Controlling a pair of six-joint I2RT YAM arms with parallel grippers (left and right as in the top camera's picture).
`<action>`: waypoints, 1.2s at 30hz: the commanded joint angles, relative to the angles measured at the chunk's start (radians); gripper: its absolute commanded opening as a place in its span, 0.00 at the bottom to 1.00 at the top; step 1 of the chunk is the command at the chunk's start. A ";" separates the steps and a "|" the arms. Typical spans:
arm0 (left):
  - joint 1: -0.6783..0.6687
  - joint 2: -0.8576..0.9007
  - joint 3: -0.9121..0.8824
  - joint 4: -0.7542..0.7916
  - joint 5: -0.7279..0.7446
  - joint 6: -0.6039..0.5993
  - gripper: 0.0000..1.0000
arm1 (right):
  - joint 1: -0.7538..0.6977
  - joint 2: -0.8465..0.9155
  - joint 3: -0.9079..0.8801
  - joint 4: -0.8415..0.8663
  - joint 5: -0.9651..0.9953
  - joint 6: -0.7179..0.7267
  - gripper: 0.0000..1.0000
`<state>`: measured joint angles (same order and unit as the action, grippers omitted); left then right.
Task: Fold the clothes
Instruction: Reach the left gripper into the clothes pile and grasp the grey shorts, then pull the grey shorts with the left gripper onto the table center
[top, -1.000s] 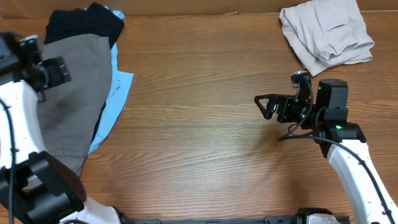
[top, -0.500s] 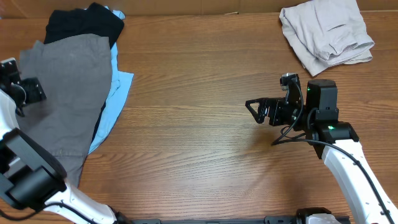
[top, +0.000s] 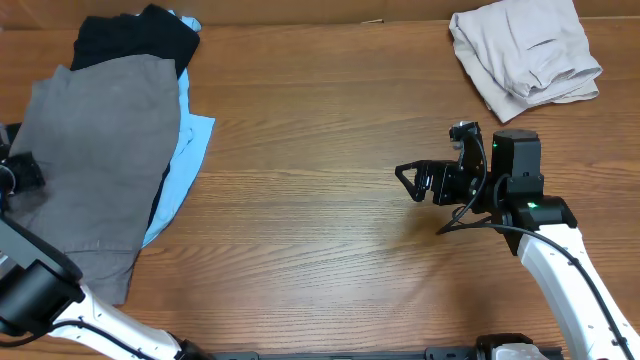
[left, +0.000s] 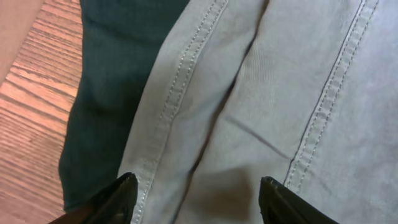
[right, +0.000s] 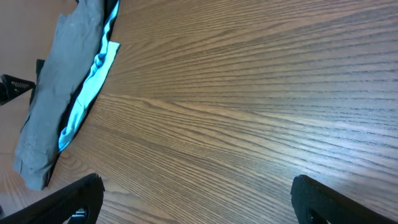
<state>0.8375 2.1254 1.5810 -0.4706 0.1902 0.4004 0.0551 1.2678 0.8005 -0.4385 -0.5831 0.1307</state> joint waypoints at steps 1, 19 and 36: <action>0.000 0.049 0.020 0.003 0.079 0.030 0.63 | 0.007 -0.003 0.024 0.006 0.016 -0.005 1.00; -0.023 0.087 0.053 0.022 0.172 -0.193 0.20 | 0.007 -0.003 0.024 0.020 0.024 -0.005 1.00; -0.257 0.057 0.451 -0.486 0.537 -0.383 0.04 | 0.005 -0.003 0.053 0.012 0.025 -0.002 0.93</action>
<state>0.6724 2.2108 1.9648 -0.8944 0.6441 -0.0284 0.0551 1.2678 0.8024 -0.4099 -0.5671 0.1307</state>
